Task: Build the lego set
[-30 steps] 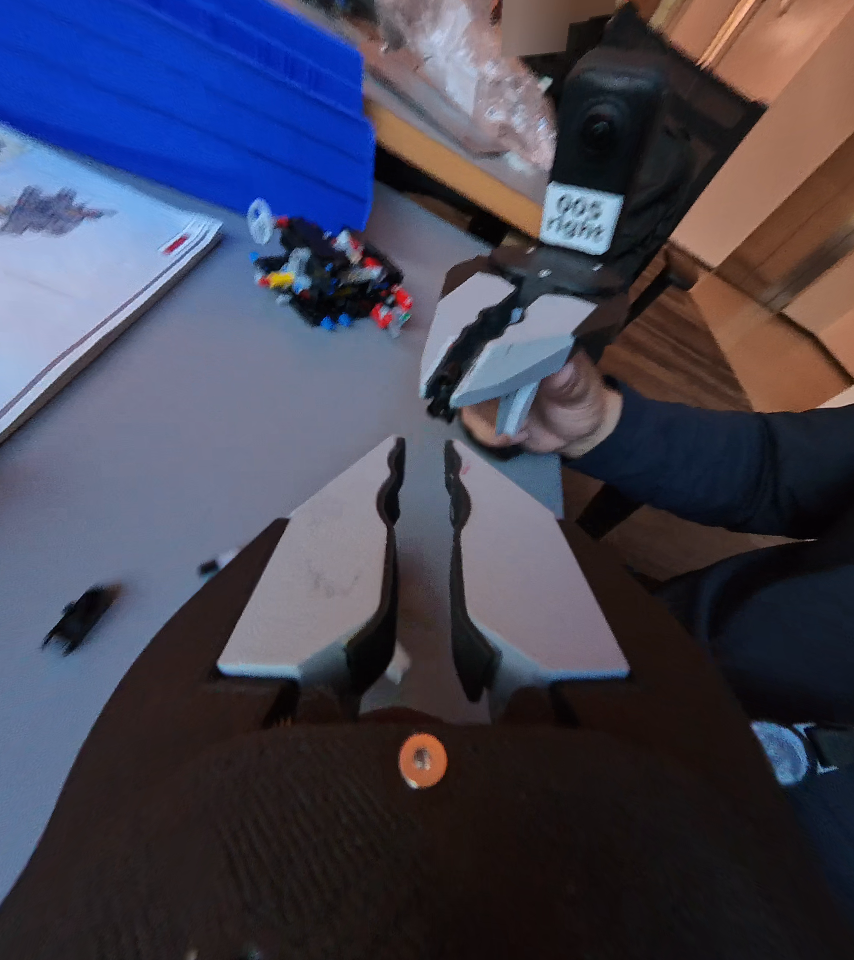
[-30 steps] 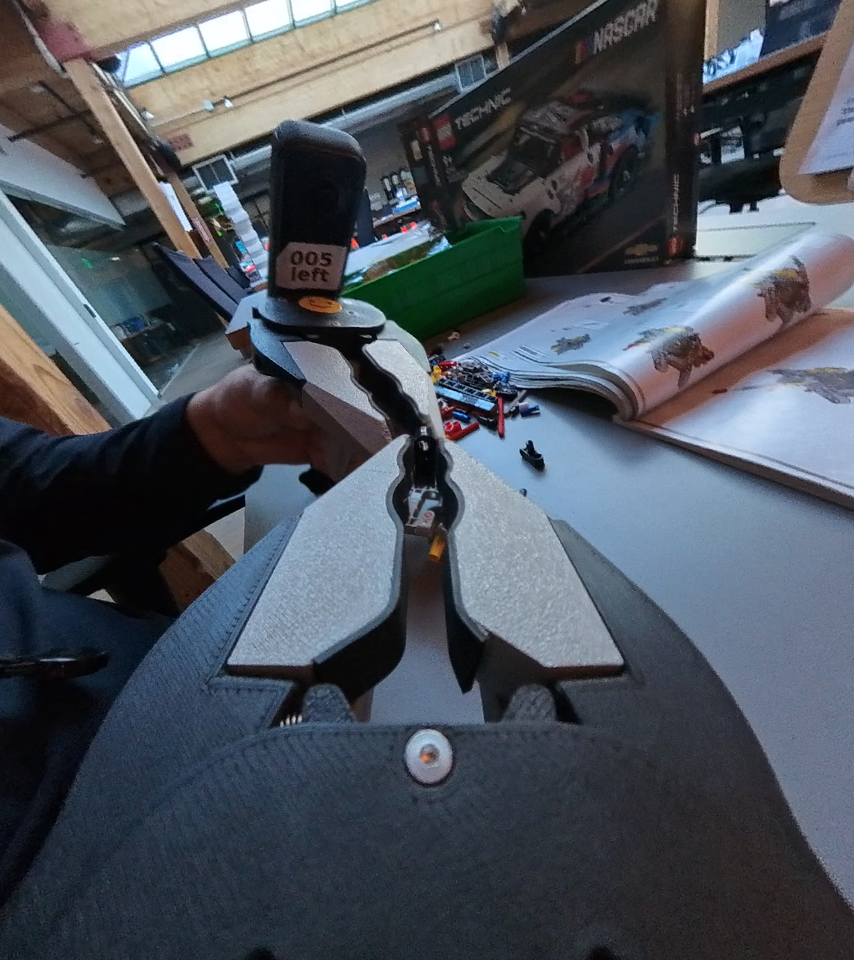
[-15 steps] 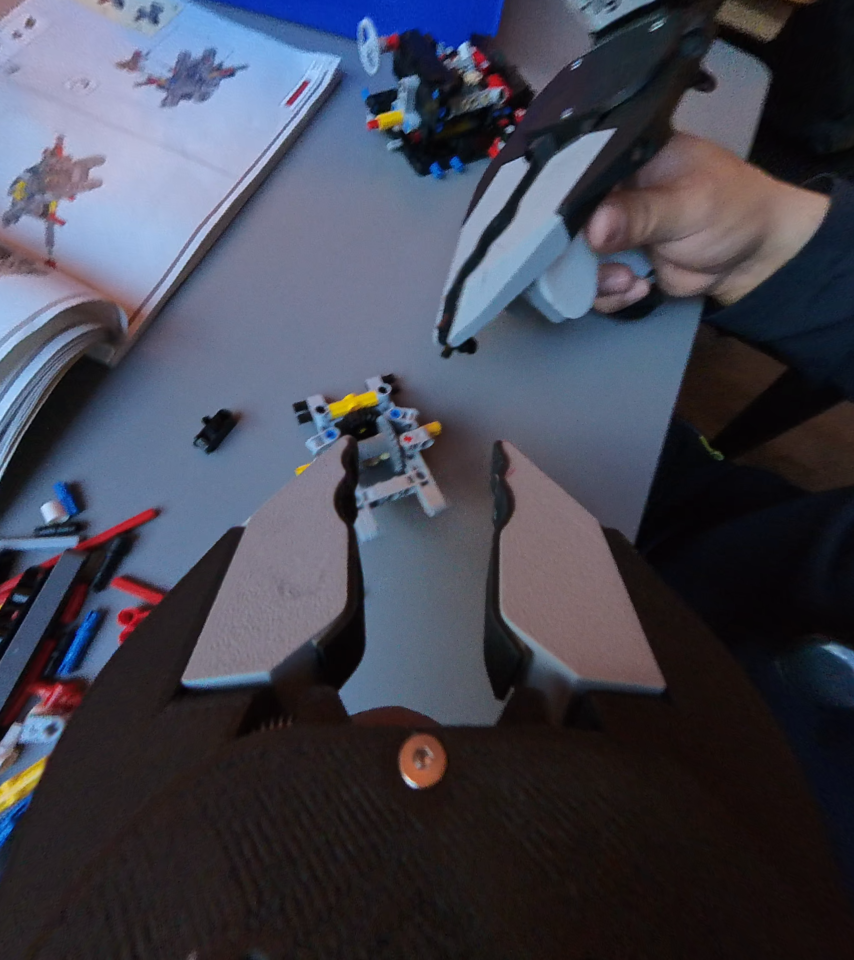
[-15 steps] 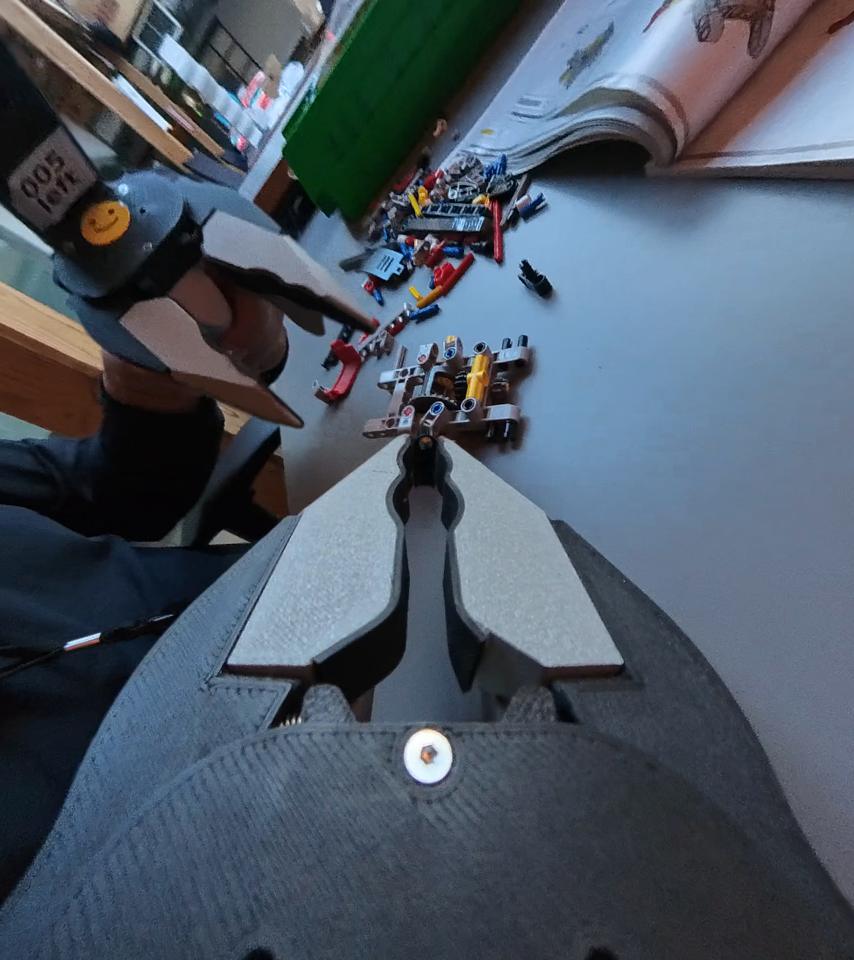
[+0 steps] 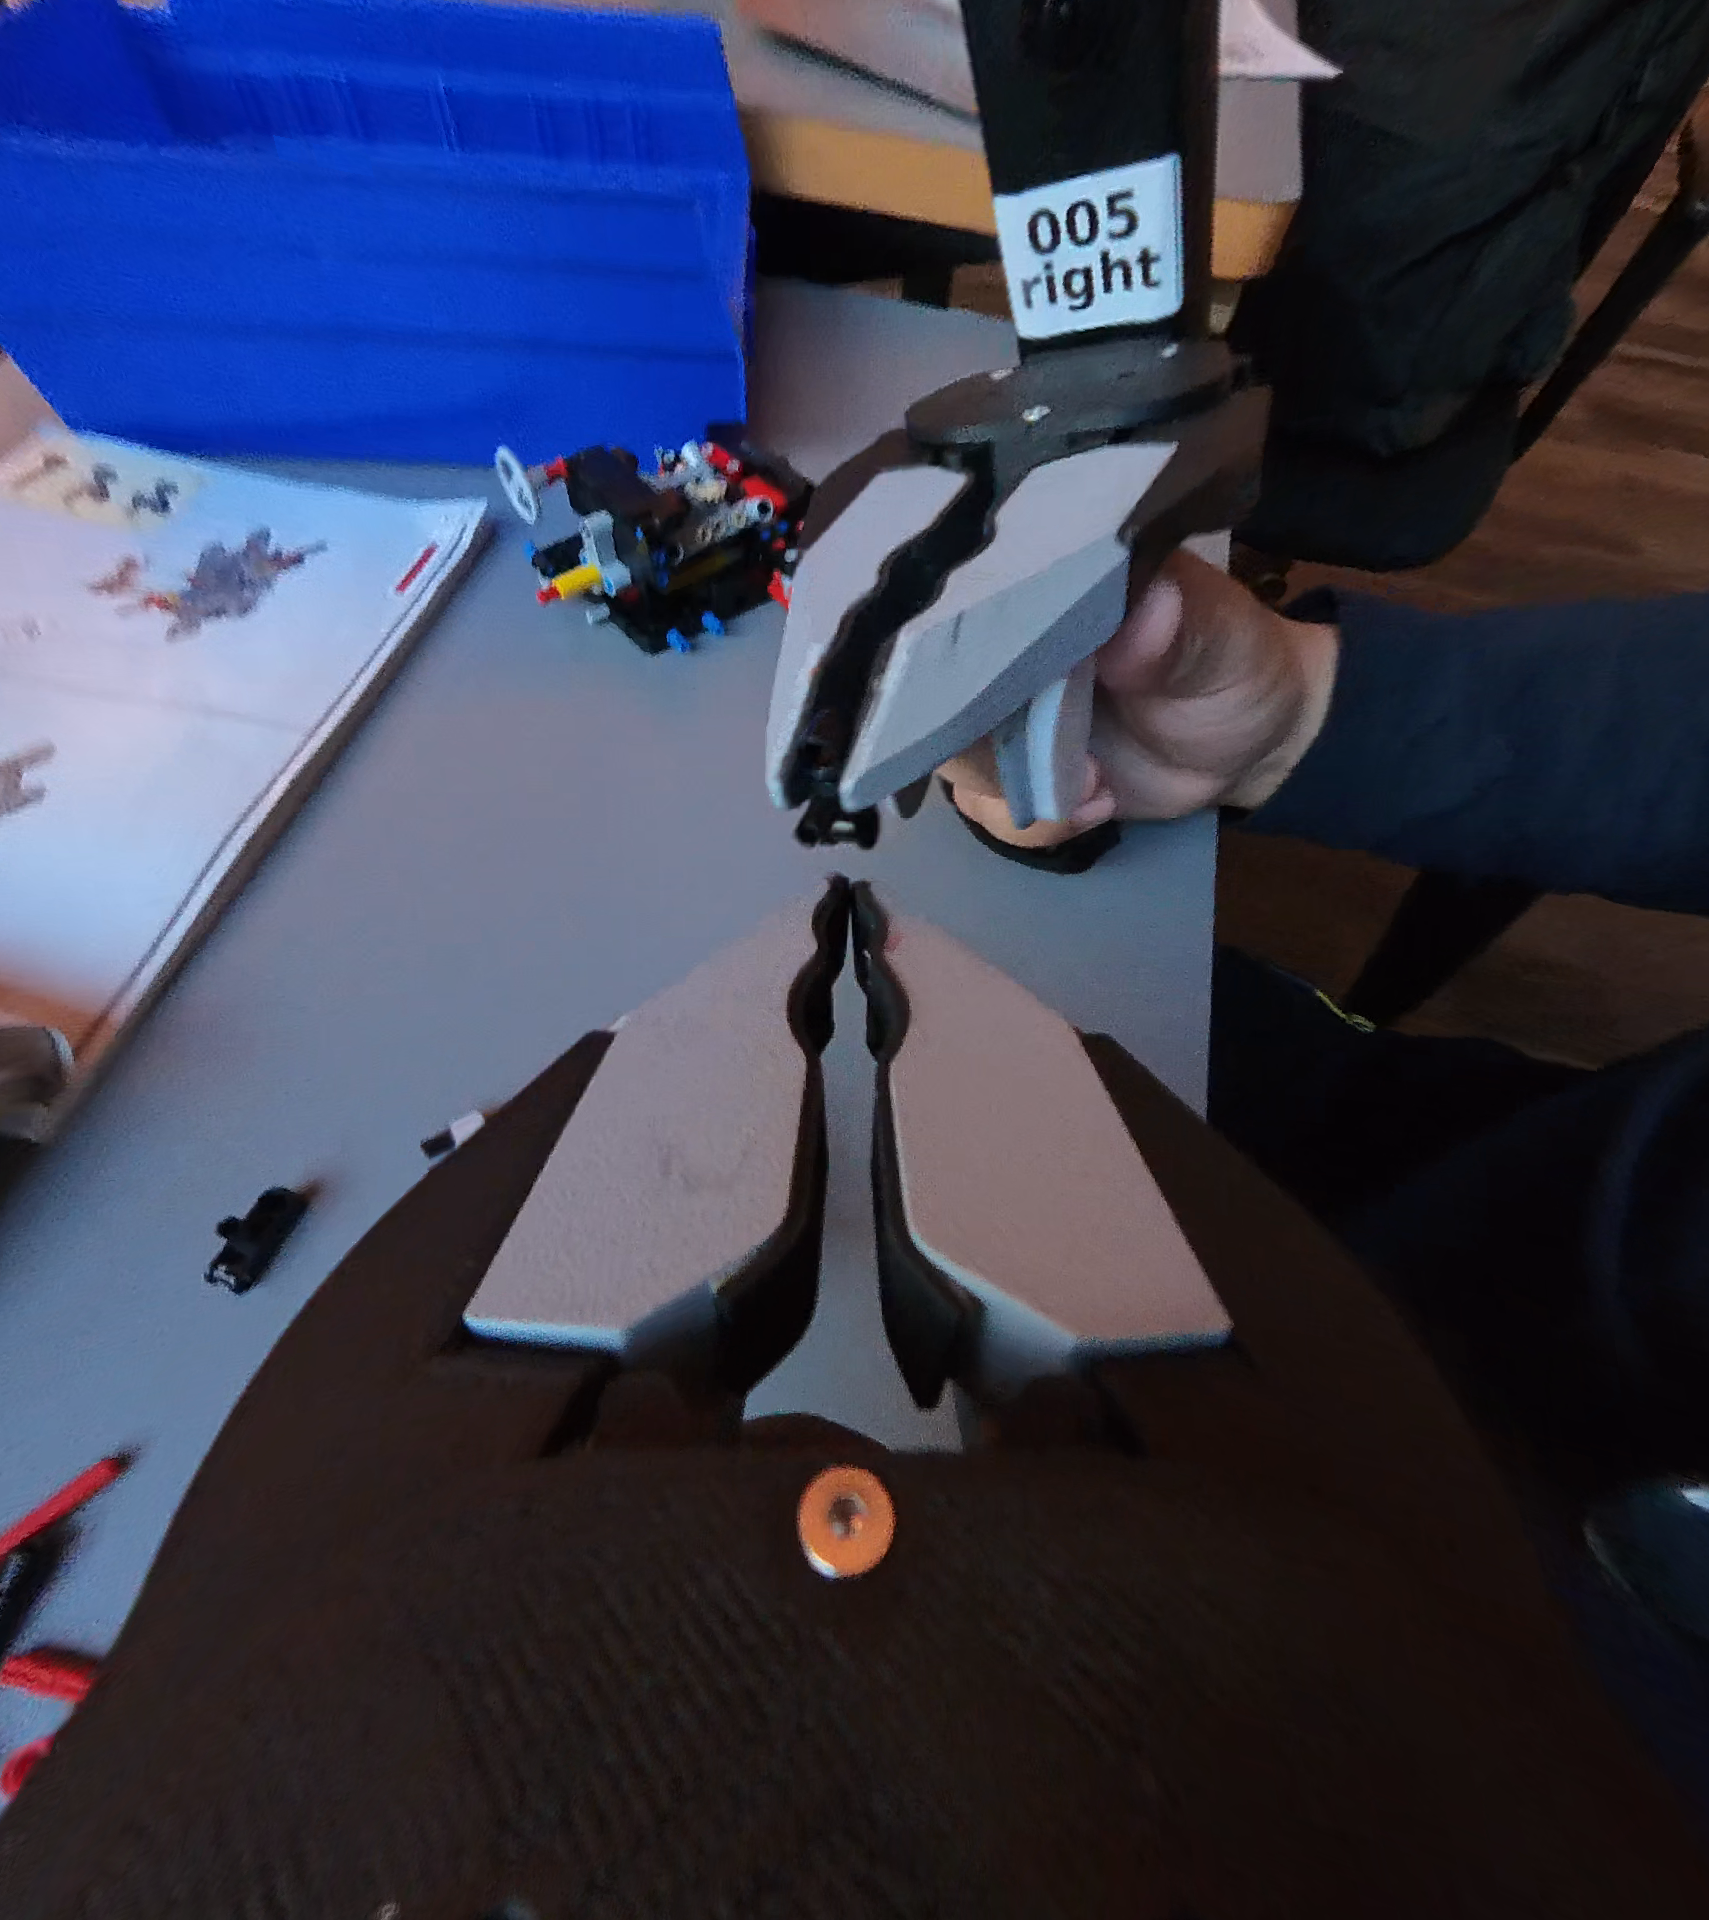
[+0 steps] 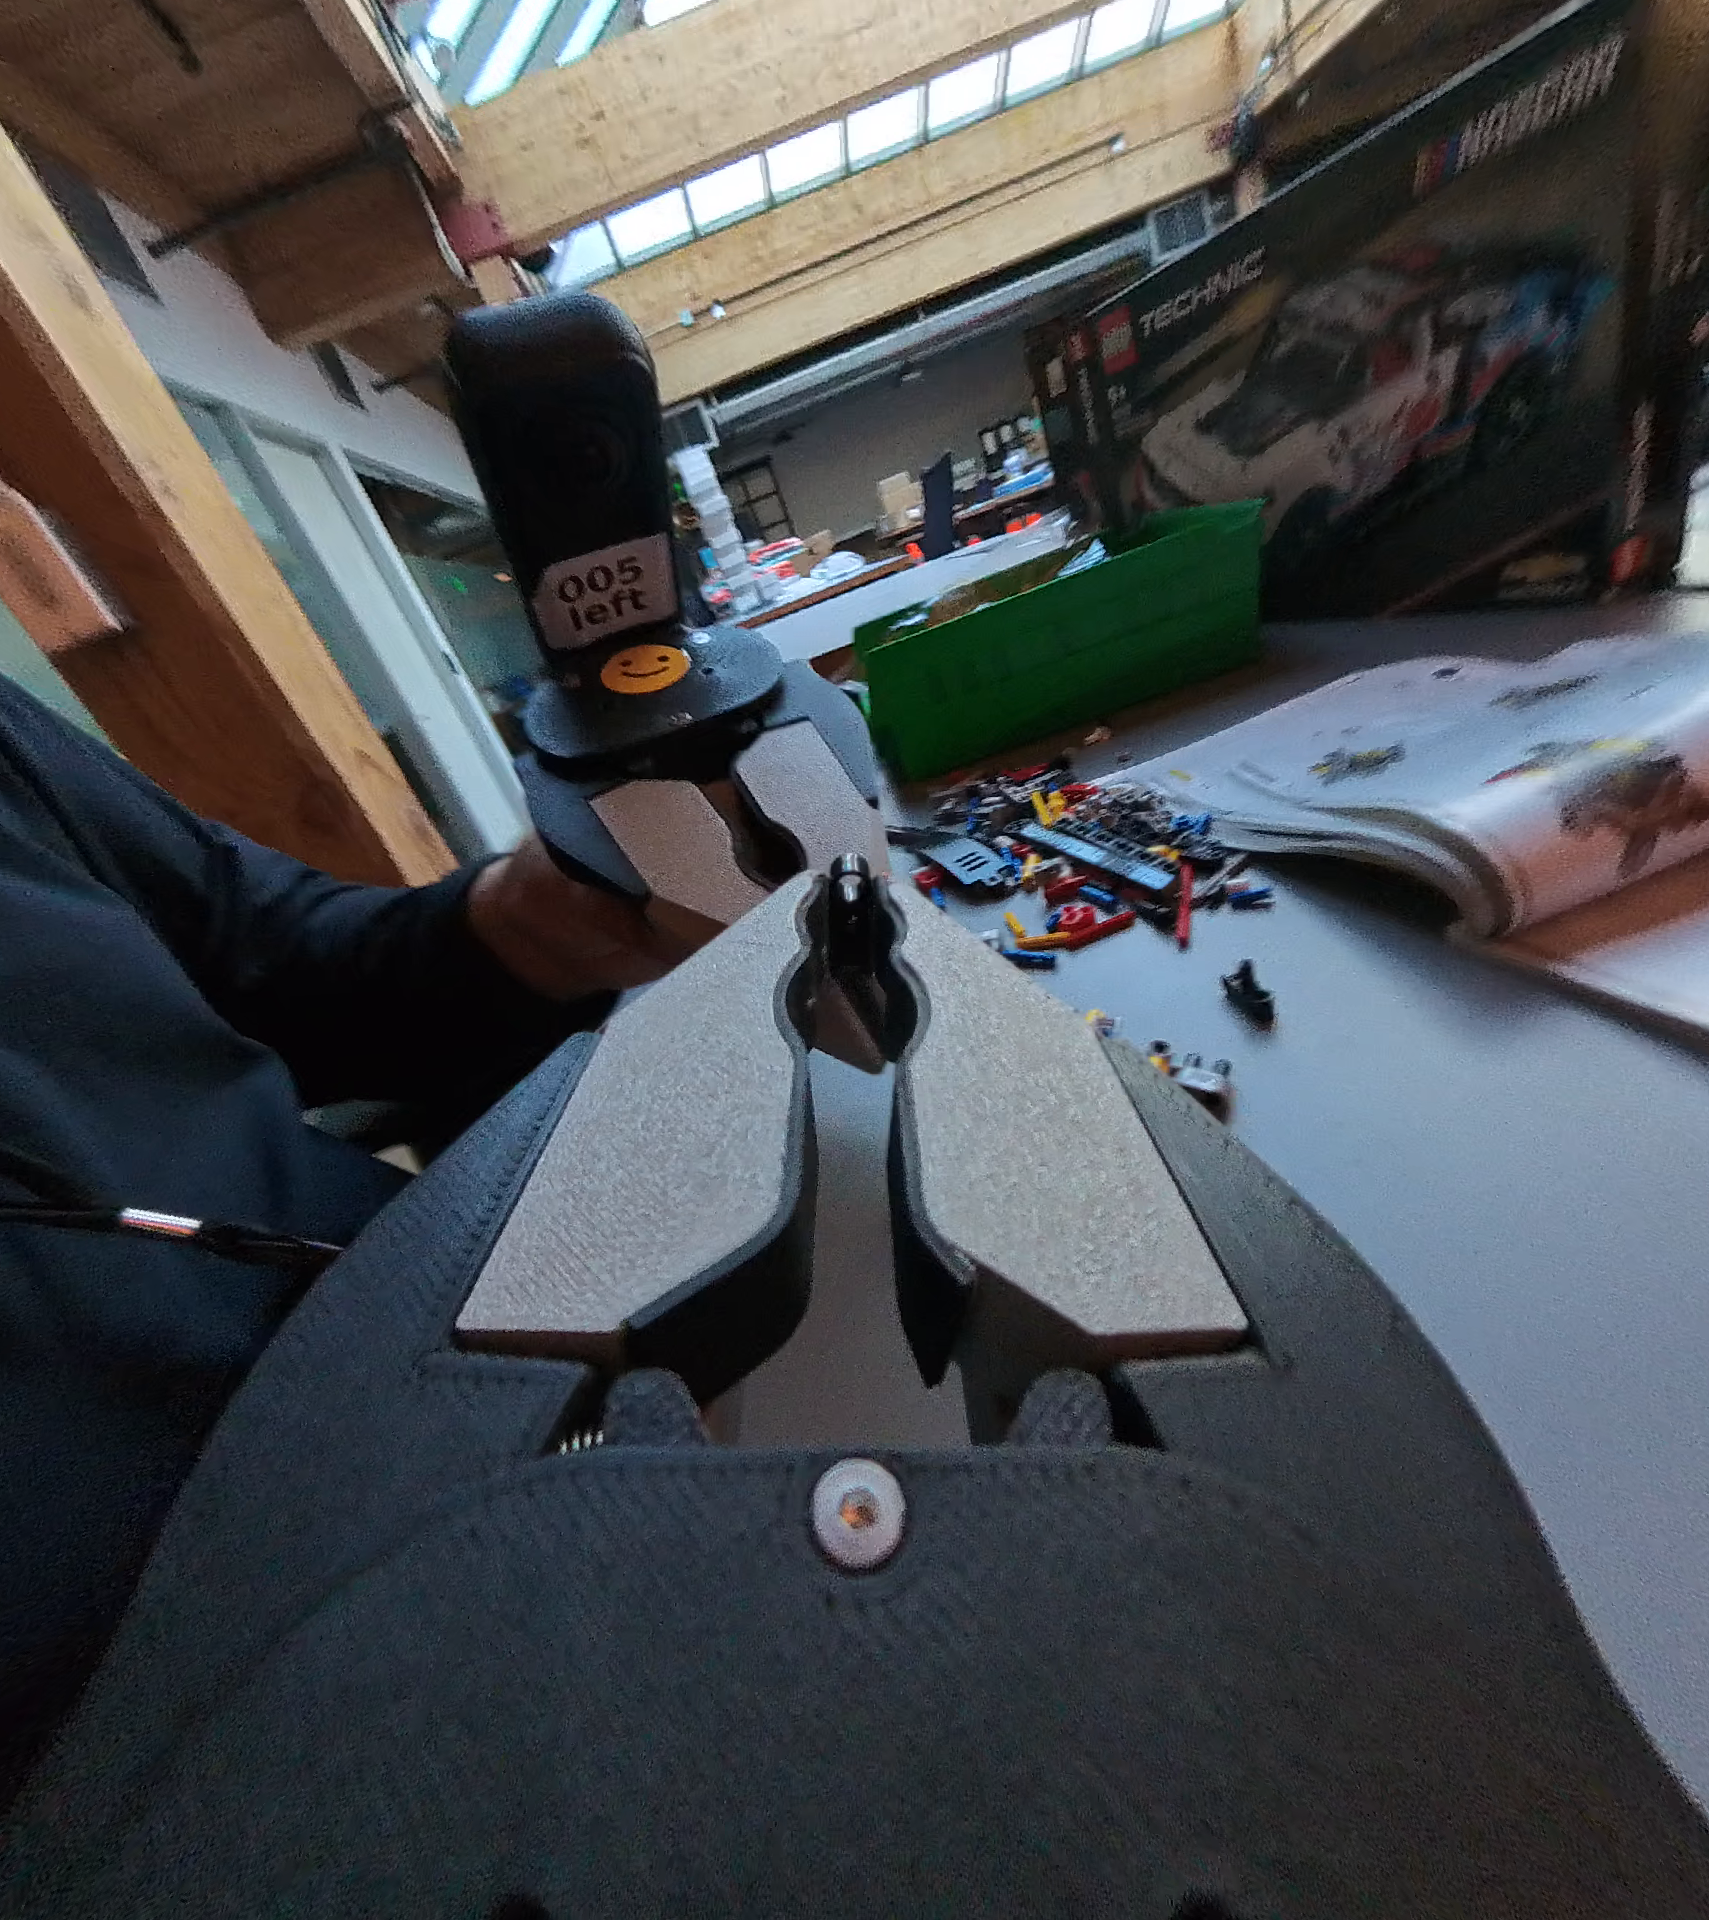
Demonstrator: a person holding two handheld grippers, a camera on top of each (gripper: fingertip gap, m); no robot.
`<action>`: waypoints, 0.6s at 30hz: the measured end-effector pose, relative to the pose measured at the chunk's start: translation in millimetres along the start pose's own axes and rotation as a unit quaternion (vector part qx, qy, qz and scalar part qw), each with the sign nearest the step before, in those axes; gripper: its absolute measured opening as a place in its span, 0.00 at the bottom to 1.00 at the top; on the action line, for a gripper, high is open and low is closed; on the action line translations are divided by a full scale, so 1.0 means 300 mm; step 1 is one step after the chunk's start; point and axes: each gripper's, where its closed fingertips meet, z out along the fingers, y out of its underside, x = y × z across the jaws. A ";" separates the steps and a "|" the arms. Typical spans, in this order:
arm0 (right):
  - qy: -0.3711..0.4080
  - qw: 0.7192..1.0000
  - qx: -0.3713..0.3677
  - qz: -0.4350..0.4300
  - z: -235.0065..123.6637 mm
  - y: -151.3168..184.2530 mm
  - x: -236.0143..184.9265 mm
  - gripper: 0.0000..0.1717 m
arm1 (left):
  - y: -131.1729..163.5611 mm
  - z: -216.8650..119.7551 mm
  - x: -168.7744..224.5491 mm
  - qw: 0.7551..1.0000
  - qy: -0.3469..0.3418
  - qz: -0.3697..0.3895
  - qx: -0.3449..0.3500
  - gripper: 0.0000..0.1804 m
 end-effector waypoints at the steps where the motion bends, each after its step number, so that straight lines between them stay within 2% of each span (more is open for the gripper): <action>1: 0.006 1.000 -0.002 -0.020 0.001 0.001 -0.004 0.02 | -0.011 -0.002 0.010 1.000 0.006 0.005 0.007 0.00; 3: -0.008 0.999 0.001 -0.031 0.005 -0.003 -0.027 0.02 | -0.021 -0.005 0.019 1.000 0.017 -0.001 0.014 0.01; 5: -0.005 1.000 0.004 -0.028 0.003 -0.006 -0.022 0.02 | -0.031 -0.009 0.024 0.999 0.028 -0.011 0.027 0.08; 6: -0.002 1.000 0.004 -0.026 0.002 -0.005 -0.017 0.02 | -0.032 -0.012 0.025 0.999 0.034 -0.017 0.029 0.08; 9: -0.021 1.000 0.007 -0.014 0.006 -0.005 -0.030 0.02 | -0.044 -0.024 0.024 0.997 0.051 -0.033 0.049 0.03; 12: -0.030 0.999 0.010 -0.012 0.008 -0.007 -0.042 0.02 | -0.046 -0.031 0.030 0.996 0.058 -0.030 0.057 0.03; 13: -0.028 1.000 0.008 -0.008 0.009 -0.004 -0.037 0.03 | -0.046 -0.034 0.018 0.997 0.040 -0.023 0.057 0.03; 16: -0.010 1.000 0.002 0.003 0.006 0.004 -0.009 0.04 | -0.040 -0.055 -0.057 0.995 -0.078 0.054 0.029 0.03; 18: 0.002 1.000 0.006 0.010 0.000 0.000 0.009 0.03 | -0.035 -0.056 -0.070 0.988 -0.119 0.099 0.000 0.03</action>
